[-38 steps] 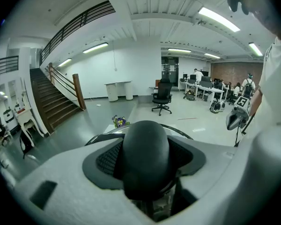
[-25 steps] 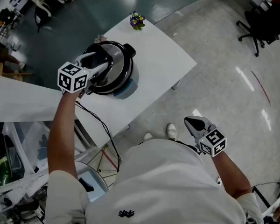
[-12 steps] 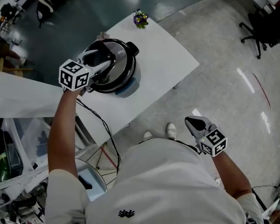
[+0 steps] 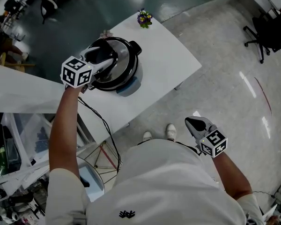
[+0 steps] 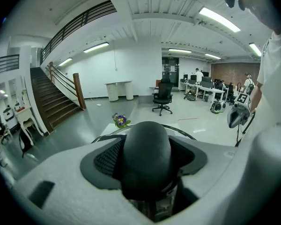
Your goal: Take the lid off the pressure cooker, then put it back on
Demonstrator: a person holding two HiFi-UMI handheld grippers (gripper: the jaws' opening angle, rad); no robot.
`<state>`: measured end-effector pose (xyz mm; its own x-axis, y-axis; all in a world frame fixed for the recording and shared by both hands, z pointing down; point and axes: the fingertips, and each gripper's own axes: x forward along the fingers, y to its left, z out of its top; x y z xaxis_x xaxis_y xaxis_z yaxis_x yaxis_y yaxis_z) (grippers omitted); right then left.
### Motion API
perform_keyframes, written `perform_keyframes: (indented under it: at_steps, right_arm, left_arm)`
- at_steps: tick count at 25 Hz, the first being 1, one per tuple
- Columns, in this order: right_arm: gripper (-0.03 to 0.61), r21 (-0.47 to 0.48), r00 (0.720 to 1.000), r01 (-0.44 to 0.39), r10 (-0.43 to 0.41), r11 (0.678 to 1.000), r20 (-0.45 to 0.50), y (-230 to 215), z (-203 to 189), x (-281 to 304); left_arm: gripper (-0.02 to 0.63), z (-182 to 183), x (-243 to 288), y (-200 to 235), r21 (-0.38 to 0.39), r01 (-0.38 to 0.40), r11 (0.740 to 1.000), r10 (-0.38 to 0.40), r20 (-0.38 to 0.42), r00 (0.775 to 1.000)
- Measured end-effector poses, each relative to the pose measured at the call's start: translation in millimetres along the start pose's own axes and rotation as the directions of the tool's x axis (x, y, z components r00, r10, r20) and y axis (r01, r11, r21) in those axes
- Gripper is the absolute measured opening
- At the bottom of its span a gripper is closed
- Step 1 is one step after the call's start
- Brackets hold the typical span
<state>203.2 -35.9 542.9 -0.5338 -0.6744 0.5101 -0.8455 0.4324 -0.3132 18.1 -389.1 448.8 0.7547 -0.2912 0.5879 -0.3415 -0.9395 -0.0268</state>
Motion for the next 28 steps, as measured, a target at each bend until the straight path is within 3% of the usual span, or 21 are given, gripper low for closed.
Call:
perform_keyframes:
  at_steps: [6,17,23,28]
  right_arm:
    - [0.012,-0.004,1.000,-0.015,0.015,1.000,-0.002,-3.9,-2.4,-6.6]
    - [0.012,-0.029,0.998,-0.069,0.069,0.997,-0.004,-16.5,-5.4,-13.9]
    - [0.012,-0.060,0.992,-0.125,0.124,0.990,-0.017,-24.0,-5.4,-15.9]
    - [0.012,-0.094,0.983,-0.181,0.179,0.979,-0.029,-25.5,-3.8,-15.2]
  left_arm:
    - [0.339,1.6,-4.7,3.6,-0.007,-0.068,0.998,0.068,0.000,0.998]
    - [0.345,6.5,-31.9,0.5,-0.088,-0.172,0.981,0.177,0.054,0.983]
    - [0.330,9.0,-60.2,-6.9,-0.150,-0.261,0.954,0.276,0.095,0.956]
    - [0.295,0.7,-88.6,-23.2,-0.196,-0.354,0.914,0.378,0.100,0.920]
